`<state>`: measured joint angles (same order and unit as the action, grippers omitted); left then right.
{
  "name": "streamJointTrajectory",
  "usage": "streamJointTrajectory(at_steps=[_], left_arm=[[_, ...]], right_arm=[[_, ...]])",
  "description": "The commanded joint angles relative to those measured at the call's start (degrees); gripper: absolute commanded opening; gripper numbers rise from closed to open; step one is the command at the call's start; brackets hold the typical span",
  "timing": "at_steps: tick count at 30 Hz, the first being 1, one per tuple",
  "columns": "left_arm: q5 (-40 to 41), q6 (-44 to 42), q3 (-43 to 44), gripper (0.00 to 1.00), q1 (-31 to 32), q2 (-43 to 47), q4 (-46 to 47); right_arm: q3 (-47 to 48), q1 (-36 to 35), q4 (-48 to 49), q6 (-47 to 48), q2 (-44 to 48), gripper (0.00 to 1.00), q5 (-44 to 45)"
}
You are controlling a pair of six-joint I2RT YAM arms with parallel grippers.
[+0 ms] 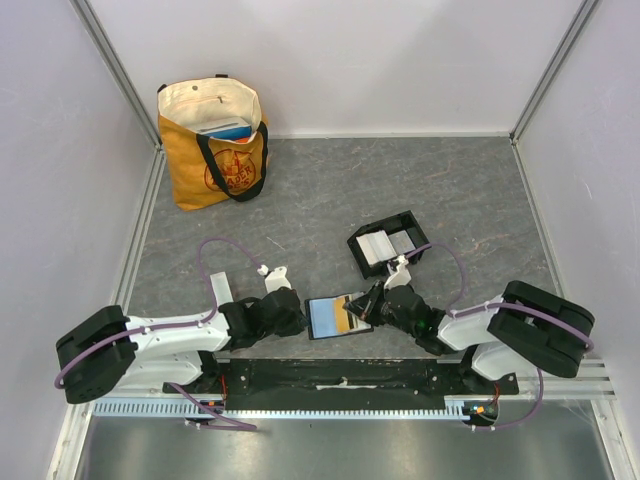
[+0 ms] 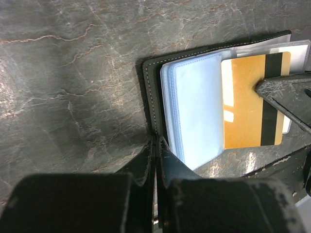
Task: Put the credit cards into the card holder
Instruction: Insert the credit card into the card holder.
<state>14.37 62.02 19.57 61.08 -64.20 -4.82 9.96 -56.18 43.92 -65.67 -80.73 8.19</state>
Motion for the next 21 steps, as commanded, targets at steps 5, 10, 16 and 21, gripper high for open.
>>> streamJointTrajectory(at_steps=[5, 10, 16, 21], left_arm=[[0.04, -0.94, 0.91, 0.02, -0.44, -1.36, -0.54], [0.04, -0.94, 0.82, 0.02, -0.61, -1.36, -0.54], [-0.22, -1.11, 0.82, 0.02, -0.70, -1.45, -0.10], [-0.40, -1.02, 0.55, 0.02, -0.79, -1.27, -0.01]], right_arm=[[-0.90, -0.15, 8.02, -0.78, -4.17, 0.00, -2.47], [-0.29, -0.16, 8.29, -0.86, -5.40, 0.00, -2.56], [-0.64, -0.15, 9.08, -1.48, -6.20, 0.00, -1.51], [1.99, -0.33, 4.87, -0.08, -7.16, 0.00, -1.68]])
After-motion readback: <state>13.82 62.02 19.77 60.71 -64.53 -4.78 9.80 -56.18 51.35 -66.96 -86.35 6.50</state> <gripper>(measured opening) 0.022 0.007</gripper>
